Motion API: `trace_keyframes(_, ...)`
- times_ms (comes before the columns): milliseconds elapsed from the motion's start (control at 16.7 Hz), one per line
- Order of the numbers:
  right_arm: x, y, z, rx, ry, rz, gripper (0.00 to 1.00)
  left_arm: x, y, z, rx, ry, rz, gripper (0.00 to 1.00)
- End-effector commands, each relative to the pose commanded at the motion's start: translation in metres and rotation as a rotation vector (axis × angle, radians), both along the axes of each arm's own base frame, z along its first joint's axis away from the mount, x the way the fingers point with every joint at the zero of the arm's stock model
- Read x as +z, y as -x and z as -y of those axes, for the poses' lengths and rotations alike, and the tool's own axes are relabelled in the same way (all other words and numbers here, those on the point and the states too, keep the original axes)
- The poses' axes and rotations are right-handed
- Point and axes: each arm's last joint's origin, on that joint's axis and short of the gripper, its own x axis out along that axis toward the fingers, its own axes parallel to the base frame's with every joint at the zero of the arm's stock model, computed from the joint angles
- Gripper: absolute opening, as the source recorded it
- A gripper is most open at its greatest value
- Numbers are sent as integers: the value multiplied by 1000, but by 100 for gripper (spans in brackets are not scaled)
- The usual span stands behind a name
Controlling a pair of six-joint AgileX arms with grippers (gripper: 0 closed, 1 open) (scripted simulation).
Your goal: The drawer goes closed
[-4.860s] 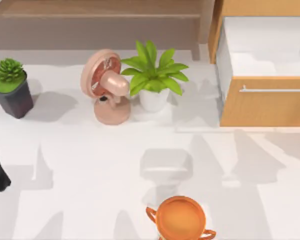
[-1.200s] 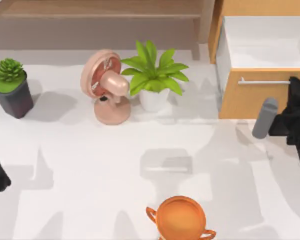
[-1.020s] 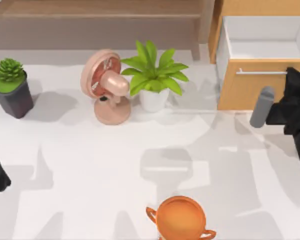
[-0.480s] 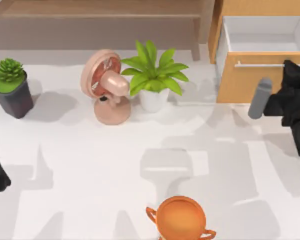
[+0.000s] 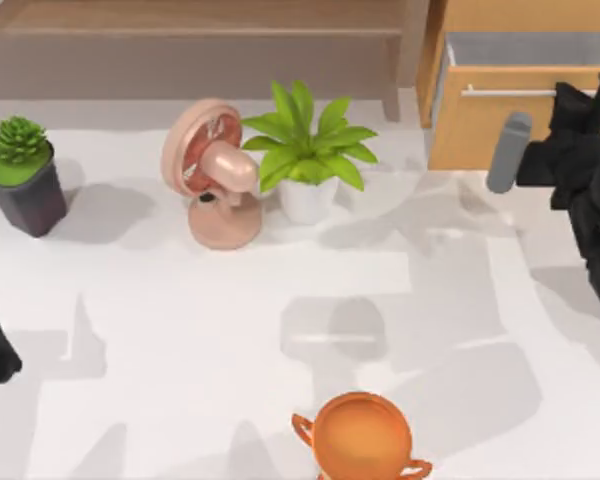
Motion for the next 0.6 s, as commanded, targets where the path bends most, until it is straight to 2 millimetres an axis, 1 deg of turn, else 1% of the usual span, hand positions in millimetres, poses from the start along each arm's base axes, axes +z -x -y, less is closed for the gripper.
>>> trace_keyframes(120,0,-5,0,1,0,-1,0,0,0,0,0,0,0,100)
trace_keyframes(360,0,-5,-1,2,-2,-1,0,0,0,0,0,0,0,100)
trace_keyframes(480,1,-12,-1,3,0,2,0,0,0,0,0,0,0,100)
trace_keyframes(600,0,-25,-1,2,0,2,0,0,0,0,0,0,0,100)
